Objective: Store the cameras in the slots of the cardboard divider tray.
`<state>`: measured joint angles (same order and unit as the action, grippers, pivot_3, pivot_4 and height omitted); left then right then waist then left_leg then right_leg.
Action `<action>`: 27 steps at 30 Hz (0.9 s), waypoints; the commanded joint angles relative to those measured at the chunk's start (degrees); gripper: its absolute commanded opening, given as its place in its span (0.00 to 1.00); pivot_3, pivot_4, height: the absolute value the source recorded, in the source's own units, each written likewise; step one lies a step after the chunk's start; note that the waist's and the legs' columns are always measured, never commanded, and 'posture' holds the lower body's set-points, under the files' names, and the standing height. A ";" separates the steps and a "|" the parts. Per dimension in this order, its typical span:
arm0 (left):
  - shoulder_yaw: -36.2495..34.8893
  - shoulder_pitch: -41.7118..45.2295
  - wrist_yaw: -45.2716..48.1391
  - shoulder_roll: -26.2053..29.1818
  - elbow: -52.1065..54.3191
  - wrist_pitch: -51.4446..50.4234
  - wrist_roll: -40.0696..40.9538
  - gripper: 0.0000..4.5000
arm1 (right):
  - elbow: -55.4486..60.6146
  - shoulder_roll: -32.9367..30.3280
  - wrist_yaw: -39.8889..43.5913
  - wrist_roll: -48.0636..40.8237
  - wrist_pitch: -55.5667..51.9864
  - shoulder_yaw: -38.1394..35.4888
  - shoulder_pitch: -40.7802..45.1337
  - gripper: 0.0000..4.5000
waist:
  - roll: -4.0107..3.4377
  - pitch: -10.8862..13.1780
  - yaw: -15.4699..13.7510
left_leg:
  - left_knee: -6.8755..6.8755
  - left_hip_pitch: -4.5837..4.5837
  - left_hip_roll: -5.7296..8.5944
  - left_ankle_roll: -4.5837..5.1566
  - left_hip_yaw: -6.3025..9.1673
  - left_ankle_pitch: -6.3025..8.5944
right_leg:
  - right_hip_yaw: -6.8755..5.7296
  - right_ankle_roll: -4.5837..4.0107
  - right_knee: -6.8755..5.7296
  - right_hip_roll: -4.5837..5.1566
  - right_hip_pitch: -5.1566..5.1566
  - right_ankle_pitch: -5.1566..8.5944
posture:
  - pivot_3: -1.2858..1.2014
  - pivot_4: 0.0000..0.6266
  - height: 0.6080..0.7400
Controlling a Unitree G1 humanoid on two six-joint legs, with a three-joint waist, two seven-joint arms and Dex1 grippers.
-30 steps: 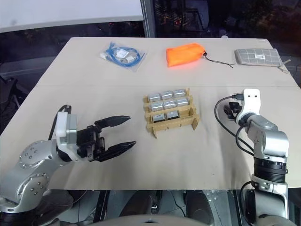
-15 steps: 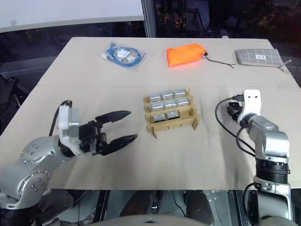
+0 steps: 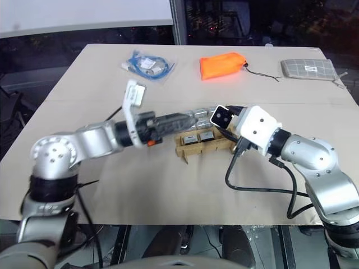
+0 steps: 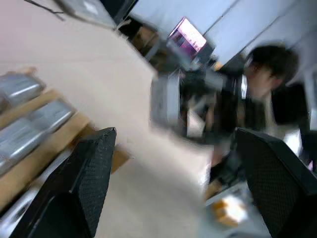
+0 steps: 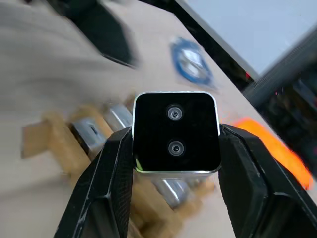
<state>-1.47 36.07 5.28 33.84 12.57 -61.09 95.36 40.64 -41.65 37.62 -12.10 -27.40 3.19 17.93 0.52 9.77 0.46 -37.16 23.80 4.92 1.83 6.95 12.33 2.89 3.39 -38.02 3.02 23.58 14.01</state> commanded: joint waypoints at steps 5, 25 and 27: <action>0.98 3.77 -4.01 -2.00 -2.93 -2.08 4.56 0.88 | 4.27 0.42 -0.75 2.42 0.90 1.31 1.49 0.41 | 0.00 0.00 -0.04 | 0.03 0.00 0.01 -0.01 -0.04 -0.01 | 0.06 -0.01 0.00 -0.01 0.04 0.00 | 0.52 0.24 1.00; 1.30 10.09 4.93 -3.90 -8.96 -3.40 -7.57 0.17 | 8.84 4.68 -2.96 -1.46 -7.82 -1.41 -1.61 0.91 | 0.01 -0.01 -1.11 | 0.04 0.02 0.02 -0.02 -0.03 -0.01 | 0.04 -0.02 -0.01 0.00 0.06 0.00 | 0.52 0.24 1.00; 3.29 12.37 10.57 -2.98 -10.32 -2.62 -14.71 0.17 | 10.27 4.96 -4.14 -2.74 -9.63 -6.02 -5.67 0.91 | 0.02 -0.01 -1.53 | 0.04 0.02 0.04 -0.02 -0.02 -0.01 | 0.01 -0.02 0.00 0.00 0.04 0.00 | 0.52 0.24 1.00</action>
<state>1.43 46.40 11.54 30.08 2.53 -65.36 85.00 48.22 -36.76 34.49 -13.60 -35.89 0.99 13.47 0.54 9.76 -1.07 -37.13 23.84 4.99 1.81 6.95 12.32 2.88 3.37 -38.00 3.03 23.61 14.01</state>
